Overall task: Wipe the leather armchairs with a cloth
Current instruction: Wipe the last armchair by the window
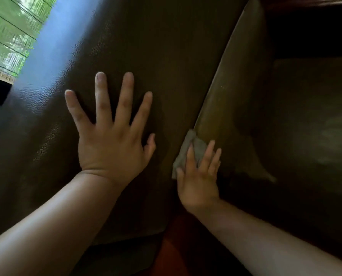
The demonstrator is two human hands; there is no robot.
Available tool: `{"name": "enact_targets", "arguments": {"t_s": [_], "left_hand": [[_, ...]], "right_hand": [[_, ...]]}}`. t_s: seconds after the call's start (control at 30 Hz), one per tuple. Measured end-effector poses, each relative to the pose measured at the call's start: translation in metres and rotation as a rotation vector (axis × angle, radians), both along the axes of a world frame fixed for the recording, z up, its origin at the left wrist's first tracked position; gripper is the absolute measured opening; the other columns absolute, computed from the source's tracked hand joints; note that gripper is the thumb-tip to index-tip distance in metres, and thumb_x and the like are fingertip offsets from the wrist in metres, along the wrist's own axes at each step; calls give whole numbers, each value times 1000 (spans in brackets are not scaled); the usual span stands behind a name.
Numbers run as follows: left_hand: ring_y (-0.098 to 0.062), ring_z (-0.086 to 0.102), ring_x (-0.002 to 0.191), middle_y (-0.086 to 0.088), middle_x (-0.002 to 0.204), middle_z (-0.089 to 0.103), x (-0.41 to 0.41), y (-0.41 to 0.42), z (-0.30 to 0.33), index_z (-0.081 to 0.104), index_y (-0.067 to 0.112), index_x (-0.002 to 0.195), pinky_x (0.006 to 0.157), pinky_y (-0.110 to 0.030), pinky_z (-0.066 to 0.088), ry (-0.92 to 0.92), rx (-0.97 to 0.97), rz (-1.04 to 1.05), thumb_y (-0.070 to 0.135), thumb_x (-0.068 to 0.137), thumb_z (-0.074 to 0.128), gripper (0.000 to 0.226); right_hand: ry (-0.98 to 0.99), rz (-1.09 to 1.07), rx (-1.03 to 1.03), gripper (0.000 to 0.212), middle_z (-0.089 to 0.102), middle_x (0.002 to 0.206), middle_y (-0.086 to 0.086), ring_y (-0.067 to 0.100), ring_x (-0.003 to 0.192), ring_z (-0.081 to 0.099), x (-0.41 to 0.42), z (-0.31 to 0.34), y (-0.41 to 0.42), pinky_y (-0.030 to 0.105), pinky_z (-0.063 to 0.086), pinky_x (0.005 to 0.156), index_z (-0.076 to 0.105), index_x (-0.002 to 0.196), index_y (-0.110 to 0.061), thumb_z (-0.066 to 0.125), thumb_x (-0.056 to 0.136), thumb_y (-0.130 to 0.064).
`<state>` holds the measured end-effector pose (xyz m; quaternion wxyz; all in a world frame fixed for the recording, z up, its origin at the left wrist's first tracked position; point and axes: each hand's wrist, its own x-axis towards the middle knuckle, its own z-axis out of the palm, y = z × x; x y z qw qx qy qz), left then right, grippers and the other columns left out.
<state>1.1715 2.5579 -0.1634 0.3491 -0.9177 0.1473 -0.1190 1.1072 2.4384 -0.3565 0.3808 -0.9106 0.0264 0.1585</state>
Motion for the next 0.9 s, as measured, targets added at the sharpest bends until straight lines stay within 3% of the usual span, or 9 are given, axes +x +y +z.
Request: {"name": "enact_targets", "arguments": {"t_s": [0.13,0.3,0.4,0.53,0.6,0.7,0.8,0.9], "left_hand": [[-55,-3,157,-15,177,-3,3,3,-7,27,28,167,115,-81,-5,-34,20,-22,61,98,36,77],[-54,-7,157,-16,177,-4,9,-12,-11,26,25,167,114,-81,-10,-2,37,1,59,97,45,80],[-51,-8,157,-17,176,-1,14,-16,-21,24,24,168,115,-75,-18,20,118,-32,62,97,42,82],[-50,-7,158,-17,176,2,20,-13,-34,25,22,167,117,-74,-17,14,175,-75,66,96,38,85],[-50,-6,158,-18,176,3,24,-16,-39,24,22,167,117,-73,-17,13,198,-77,67,96,34,86],[-50,-6,158,-17,176,1,31,-28,-45,19,21,169,116,-74,-17,9,240,-46,67,96,32,86],[-50,-11,158,-16,176,-5,34,-35,-52,10,23,170,115,-75,-20,36,261,-25,66,98,27,85],[-49,-13,159,-16,177,-3,37,-29,-59,13,22,169,116,-76,-20,32,230,-55,63,99,24,82]], "right_hand": [[-97,-119,15,63,-34,167,13,45,154,-23,74,-2,-32,63,2,126,10,164,-39,22,104,-52],[-90,185,-64,64,-22,169,21,50,154,-21,-34,-7,-8,62,10,126,19,165,-30,35,105,-45],[-73,131,-39,67,-17,168,27,53,154,-12,-38,-13,1,65,17,123,30,160,-24,42,100,-51],[-185,58,-27,66,-23,169,19,49,155,-17,42,-14,-22,67,10,124,22,163,-28,26,101,-53],[-170,-56,17,63,-25,170,14,45,156,-18,70,-15,-32,65,6,125,16,163,-36,27,104,-53],[-137,-64,86,61,-25,170,15,44,156,-18,39,-7,-20,66,10,125,19,163,-36,34,105,-47],[-133,101,75,63,-23,170,19,48,156,-14,-24,-4,-13,68,21,121,17,162,-32,39,104,-41],[-115,20,88,63,-25,170,15,46,155,-18,25,-13,-27,68,13,123,7,162,-38,23,102,-52]]}}
